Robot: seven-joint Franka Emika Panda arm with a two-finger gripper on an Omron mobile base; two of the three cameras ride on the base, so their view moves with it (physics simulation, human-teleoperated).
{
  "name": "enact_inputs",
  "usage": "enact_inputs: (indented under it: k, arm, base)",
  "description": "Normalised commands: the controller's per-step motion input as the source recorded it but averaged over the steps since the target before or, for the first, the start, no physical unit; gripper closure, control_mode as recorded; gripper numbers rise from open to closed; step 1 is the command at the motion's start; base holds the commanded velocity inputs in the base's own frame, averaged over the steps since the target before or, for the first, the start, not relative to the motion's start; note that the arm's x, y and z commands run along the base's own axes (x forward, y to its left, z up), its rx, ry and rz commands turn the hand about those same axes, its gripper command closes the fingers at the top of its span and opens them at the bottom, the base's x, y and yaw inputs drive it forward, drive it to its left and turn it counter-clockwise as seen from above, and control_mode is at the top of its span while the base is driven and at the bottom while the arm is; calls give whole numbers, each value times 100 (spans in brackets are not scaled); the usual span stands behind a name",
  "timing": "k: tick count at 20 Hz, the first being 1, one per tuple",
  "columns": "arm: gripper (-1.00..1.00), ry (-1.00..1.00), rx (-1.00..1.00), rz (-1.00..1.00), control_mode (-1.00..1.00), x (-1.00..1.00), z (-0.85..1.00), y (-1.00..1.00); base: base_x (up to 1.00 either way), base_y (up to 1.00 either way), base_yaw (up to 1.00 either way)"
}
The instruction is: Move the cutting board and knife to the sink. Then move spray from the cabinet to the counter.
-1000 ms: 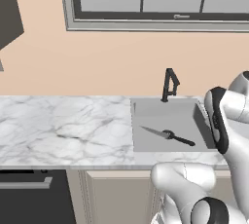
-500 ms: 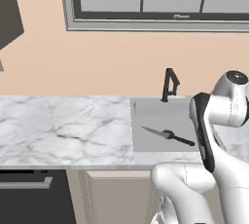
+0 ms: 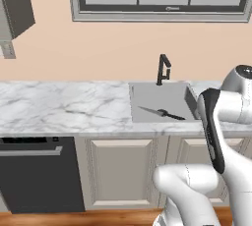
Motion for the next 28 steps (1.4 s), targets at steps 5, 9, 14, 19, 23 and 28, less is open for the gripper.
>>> enact_inputs:
  k: [5,9,14,19,23,28]
  arm:
    - [-100,0,0,0,100,0,0,0]
    - [-100,0,0,0,100,0,0,0]
    - [-100,0,0,0,100,0,0,0]
    - [-100,0,0,0,100,0,0,0]
    - [-100,0,0,0,100,0,0,0]
    - [-100,0,0,0,100,0,0,0]
  base:
    - [-94,100,13]
    - [-79,100,30]
    - [-15,94,58]
    - [0,42,97]
    - [0,25,100]
    - [42,0,96]
